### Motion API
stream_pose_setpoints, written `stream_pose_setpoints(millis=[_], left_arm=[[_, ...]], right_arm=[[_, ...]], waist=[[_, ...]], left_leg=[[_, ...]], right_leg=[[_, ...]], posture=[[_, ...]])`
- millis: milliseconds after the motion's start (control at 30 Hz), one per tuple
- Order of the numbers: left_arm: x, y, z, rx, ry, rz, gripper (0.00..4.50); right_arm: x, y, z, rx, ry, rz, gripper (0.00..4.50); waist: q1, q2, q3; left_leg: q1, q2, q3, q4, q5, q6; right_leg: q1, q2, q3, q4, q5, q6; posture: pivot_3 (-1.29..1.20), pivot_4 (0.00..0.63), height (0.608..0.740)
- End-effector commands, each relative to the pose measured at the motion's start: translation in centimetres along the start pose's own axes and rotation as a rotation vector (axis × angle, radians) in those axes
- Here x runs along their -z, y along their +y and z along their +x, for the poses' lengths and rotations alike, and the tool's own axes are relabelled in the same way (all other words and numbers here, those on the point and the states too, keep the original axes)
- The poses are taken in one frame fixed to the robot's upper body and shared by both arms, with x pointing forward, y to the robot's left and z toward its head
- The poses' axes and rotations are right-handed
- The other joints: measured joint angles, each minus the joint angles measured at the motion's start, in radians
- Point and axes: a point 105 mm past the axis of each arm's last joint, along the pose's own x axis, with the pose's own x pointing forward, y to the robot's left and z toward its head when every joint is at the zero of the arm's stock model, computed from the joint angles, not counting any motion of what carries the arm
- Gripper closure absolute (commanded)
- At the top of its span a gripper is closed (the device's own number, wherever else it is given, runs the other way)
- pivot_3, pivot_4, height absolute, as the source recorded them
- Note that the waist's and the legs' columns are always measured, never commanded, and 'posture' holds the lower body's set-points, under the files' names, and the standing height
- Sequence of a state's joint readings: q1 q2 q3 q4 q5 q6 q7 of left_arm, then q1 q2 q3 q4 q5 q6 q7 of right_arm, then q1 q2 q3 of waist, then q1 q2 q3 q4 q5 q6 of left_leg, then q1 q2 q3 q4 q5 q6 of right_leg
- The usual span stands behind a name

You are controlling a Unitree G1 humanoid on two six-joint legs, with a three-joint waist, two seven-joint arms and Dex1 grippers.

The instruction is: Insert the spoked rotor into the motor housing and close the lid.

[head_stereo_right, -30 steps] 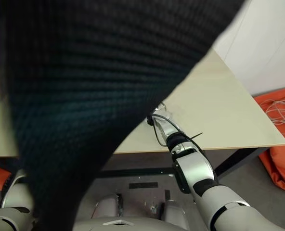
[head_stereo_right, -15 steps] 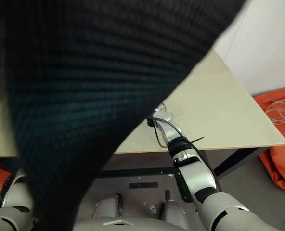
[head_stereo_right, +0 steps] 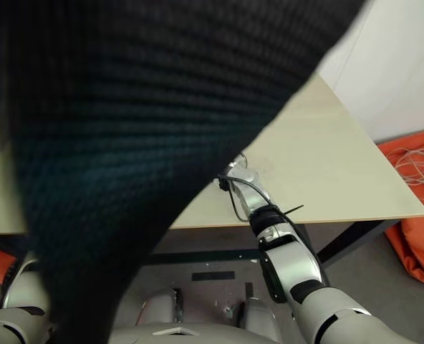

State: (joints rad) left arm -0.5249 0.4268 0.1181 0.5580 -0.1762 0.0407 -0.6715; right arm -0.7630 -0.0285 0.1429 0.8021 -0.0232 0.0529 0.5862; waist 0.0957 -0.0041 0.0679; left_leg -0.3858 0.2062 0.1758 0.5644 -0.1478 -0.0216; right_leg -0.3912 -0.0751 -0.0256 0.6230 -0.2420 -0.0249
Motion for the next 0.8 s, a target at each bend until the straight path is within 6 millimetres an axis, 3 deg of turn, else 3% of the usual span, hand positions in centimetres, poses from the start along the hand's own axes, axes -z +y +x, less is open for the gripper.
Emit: stream_pose_setpoints(millis=[33,400,600,800], left_arm=[[-1.7,0.4,0.2,-0.005,-0.049,0.036,0.0],[-1.6,0.2,0.2,-0.002,-0.047,0.033,0.0],[-1.5,0.1,0.3,0.001,-0.047,0.032,0.0],[-1.5,0.2,0.2,-0.001,-0.046,0.032,0.0]], right_arm=[[-0.7,0.7,0.1,-0.015,-0.033,-0.016,4.47],[-0.8,0.8,-0.6,-0.012,-0.041,-0.02,4.47],[-2.7,-0.1,-0.7,0.013,-0.089,-0.036,4.47],[-4.4,0.6,-0.4,-0.02,-0.133,-0.054,4.47]], waist=[[0.0,0.0,0.0],[0.0,0.0,0.0],[0.0,0.0,0.0],[0.0,0.0,0.0]], left_leg=[[0.0,0.0,0.0,0.0,0.0,0.0],[0.0,0.0,0.0,0.0,0.0,0.0],[0.0,0.0,0.0,0.0,0.0,0.0],[0.0,0.0,0.0,0.0,0.0,0.0]], right_leg=[[0.0,0.0,0.0,0.0,0.0,0.0],[0.001,0.0,0.0,0.0,0.0,0.0],[0.0,0.0,0.0,0.0,0.0,0.0],[0.0,0.0,0.0,0.0,0.0,0.0]], posture=[[0.0,0.0,0.74],[0.0,0.0,0.74],[0.0,0.0,0.74],[0.0,0.0,0.74]])
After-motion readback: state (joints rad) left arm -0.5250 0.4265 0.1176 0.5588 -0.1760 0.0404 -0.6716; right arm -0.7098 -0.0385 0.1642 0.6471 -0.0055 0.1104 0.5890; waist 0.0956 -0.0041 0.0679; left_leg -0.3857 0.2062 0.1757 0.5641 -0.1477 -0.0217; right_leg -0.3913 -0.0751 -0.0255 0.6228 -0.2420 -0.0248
